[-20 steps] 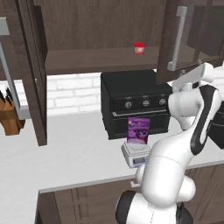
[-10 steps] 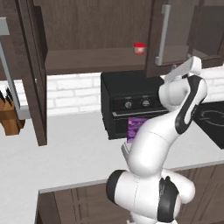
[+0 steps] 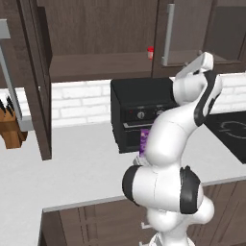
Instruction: Pick the cereal and place it on the digital scale for weighing, and close the cabinet.
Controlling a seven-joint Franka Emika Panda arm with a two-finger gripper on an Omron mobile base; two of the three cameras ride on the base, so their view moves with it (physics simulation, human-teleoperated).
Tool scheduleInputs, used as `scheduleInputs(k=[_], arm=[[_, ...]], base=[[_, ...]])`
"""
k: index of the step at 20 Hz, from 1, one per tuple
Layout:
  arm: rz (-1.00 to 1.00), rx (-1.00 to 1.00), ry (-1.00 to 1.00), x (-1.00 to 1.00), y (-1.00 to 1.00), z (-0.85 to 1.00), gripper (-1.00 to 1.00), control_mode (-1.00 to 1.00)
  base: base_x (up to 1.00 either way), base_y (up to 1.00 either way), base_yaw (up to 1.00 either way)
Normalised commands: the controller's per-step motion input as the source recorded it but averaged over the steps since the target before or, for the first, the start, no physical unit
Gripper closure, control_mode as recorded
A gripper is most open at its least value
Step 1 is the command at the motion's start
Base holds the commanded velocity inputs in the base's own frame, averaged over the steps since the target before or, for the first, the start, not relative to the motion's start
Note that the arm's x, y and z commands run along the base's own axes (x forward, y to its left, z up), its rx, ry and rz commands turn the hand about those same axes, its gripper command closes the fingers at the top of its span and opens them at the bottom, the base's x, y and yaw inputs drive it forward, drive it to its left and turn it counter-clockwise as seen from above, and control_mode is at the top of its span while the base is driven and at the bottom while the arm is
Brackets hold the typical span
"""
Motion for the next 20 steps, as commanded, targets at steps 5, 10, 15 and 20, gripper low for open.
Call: scheduleInputs(k=[5, 10, 15, 20], arm=[[0.02, 0.0, 0.0, 0.42, 0.0, -0.02, -1.0, -1.0], [0.08, 0.01, -0.07, 0.18, 0.0, -0.05, -1.0, -1.0], [0.0, -0.05, -0.17, -0.66, -0.08, 0.32, -1.0, -1.0], [0.0, -0.27, -0.25, -0.89, -0.14, 0.26, -1.0, -1.0]], base=[[0.0, 0.0, 0.0], [0.0, 0.0, 0.0], [0.0, 0.0, 0.0], [0.0, 0.0, 0.0]])
